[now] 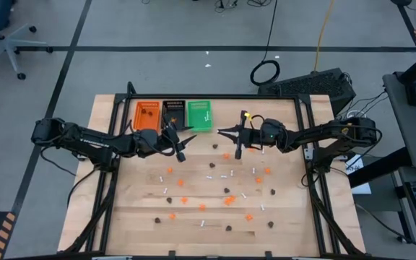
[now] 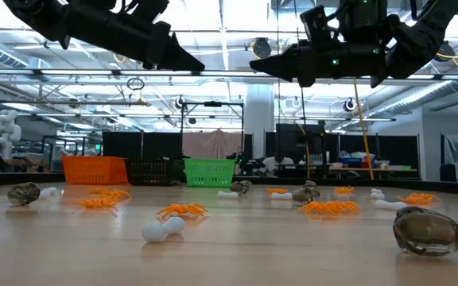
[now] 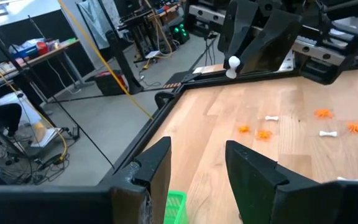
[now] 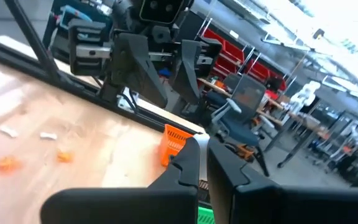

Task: Sort Halloween decoration
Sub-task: Put the white bone toy into the green bin

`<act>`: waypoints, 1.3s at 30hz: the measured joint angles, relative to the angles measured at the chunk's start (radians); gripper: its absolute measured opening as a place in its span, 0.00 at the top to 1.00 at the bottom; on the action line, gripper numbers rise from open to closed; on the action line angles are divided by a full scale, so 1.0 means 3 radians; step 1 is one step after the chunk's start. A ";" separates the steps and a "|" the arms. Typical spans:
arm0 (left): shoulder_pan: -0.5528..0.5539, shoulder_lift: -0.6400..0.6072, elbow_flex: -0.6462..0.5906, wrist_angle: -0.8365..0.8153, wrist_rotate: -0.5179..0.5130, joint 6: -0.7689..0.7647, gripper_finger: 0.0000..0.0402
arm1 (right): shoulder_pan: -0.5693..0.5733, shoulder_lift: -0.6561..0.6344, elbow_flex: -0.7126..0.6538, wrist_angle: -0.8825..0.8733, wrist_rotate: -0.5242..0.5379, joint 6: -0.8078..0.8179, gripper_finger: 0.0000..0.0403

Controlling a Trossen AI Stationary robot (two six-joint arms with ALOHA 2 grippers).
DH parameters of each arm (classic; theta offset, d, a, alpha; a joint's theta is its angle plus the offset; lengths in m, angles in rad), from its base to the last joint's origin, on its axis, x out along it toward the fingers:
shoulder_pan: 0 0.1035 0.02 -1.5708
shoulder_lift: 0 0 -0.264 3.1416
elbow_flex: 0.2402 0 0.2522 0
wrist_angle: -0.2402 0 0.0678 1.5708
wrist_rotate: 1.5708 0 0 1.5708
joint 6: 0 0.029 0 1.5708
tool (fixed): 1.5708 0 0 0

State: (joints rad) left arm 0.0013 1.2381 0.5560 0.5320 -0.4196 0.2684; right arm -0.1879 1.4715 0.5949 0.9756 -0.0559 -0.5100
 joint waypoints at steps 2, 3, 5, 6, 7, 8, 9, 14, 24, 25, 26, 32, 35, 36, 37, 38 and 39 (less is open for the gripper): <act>0.0000 0.0000 0.0000 -0.0001 0.0000 0.0000 0.62 | 0.0000 0.0000 0.0000 0.0000 0.0000 -0.0029 1.00; 0.0000 0.0000 0.0000 -0.0003 0.0000 0.0000 0.62 | 0.0000 0.0000 0.0000 0.0000 0.0000 -0.0029 1.00; 0.0000 0.0000 0.0000 -0.0010 0.0000 0.0000 0.62 | 0.0000 0.0000 0.0000 0.0000 0.0000 0.0004 1.00; 0.0000 0.0000 0.0000 -0.0010 0.0000 0.0000 0.62 | 0.0000 0.0000 0.0000 0.0000 0.0000 0.0045 1.00; 0.0000 0.0000 0.0000 -0.0009 0.0000 0.0000 0.62 | 0.0000 0.0000 0.0000 0.0002 0.0000 0.0103 1.00; 0.0000 0.0000 0.0000 -0.0010 0.0000 0.0000 0.62 | 0.0000 0.0000 0.0000 0.0012 0.0000 0.0186 1.00; 0.0000 0.0000 0.0000 -0.0010 0.0000 0.0000 0.62 | 0.0000 0.0000 0.0000 0.0034 0.0001 0.0310 1.00; 0.0000 0.0000 0.0000 -0.0010 0.0000 0.0000 0.62 | -0.0047 0.0000 0.0006 0.0266 0.0022 0.1053 1.00; 0.0000 0.0000 0.0000 0.0000 0.0000 -0.0003 0.62 | -0.0260 0.0728 0.0877 -0.0494 0.0278 0.1470 1.00; -0.0005 0.0000 0.0000 0.0000 0.0000 -0.0004 0.62 | -0.0317 0.0808 0.1001 -0.0715 0.0280 0.1446 1.00; -0.0006 0.0000 0.0000 -0.0003 -0.0001 -0.0004 0.62 | -0.0369 0.0893 0.1116 -0.0962 0.0277 0.1397 1.00; -0.0013 0.0000 0.0000 -0.0105 0.0000 -0.0059 0.62 | -0.0585 0.1120 0.1621 -0.2155 0.0264 0.1090 1.00; -0.0013 0.0000 0.0000 -0.0107 -0.0001 -0.0066 0.62 | -0.0668 0.1130 0.1808 -0.2441 0.0257 0.1048 1.00; -0.0013 0.0000 0.0000 -0.0110 -0.0001 -0.0066 0.62 | -0.0691 0.1131 0.1846 -0.2476 0.0256 0.1047 1.00; -0.0013 0.0000 0.0000 -0.0116 -0.0001 -0.0066 0.62 | -0.0718 0.1136 0.1881 -0.2476 0.0231 0.1047 1.00; -0.0013 0.0000 0.0000 -0.0118 -0.0001 -0.0066 0.62 | -0.0746 0.1158 0.1923 -0.2468 0.0160 0.1052 1.00; -0.0013 0.0000 0.0000 -0.0111 -0.0001 -0.0066 0.62 | -0.0769 0.1196 0.1980 -0.2445 0.0087 0.1100 1.00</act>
State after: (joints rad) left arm -0.0025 1.2381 0.5560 0.4987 -0.4198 0.2485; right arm -0.4185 1.8304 1.1889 0.2421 -0.0297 -0.1799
